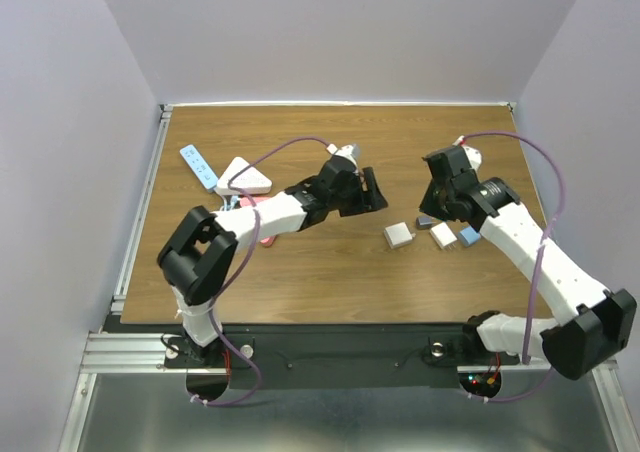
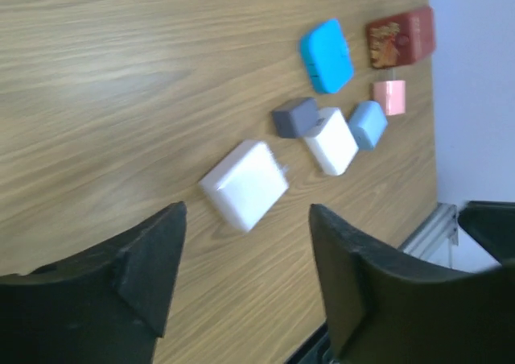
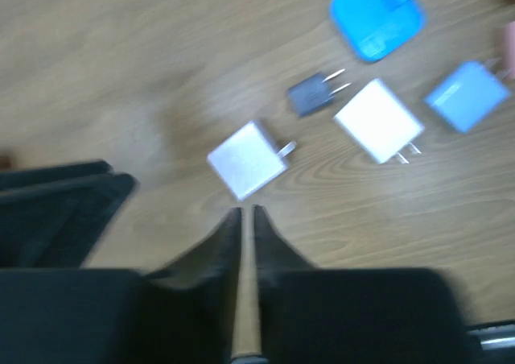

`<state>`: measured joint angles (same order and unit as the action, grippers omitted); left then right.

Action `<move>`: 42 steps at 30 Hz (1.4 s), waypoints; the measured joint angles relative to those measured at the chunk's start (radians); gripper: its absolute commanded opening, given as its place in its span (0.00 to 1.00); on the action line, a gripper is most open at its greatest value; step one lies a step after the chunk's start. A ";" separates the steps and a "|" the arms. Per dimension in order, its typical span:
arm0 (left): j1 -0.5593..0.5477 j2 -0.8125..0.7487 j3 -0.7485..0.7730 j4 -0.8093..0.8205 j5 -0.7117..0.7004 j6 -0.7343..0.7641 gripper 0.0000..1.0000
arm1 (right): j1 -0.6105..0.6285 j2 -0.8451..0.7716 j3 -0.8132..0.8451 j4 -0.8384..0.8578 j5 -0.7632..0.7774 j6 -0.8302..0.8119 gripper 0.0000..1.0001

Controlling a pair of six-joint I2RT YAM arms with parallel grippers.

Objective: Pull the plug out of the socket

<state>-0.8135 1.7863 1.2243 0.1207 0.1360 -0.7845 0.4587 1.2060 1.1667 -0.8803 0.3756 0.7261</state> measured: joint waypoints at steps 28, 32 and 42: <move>0.174 -0.679 -0.461 -0.082 -0.185 -0.002 0.65 | 0.034 0.450 -0.183 0.301 -0.306 -0.096 0.00; 0.182 -0.713 -0.468 -0.091 -0.193 -0.002 0.65 | 0.007 0.451 -0.178 0.274 -0.192 -0.071 0.00; 0.193 -0.743 -0.499 -0.119 -0.197 -0.002 0.65 | -0.205 0.481 -0.068 0.206 -0.046 -0.099 0.00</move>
<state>-0.6201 1.0435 0.7258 0.0013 -0.0612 -0.7860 0.2539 1.6871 1.0992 -0.6743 0.3298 0.6273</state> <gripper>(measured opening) 0.648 0.011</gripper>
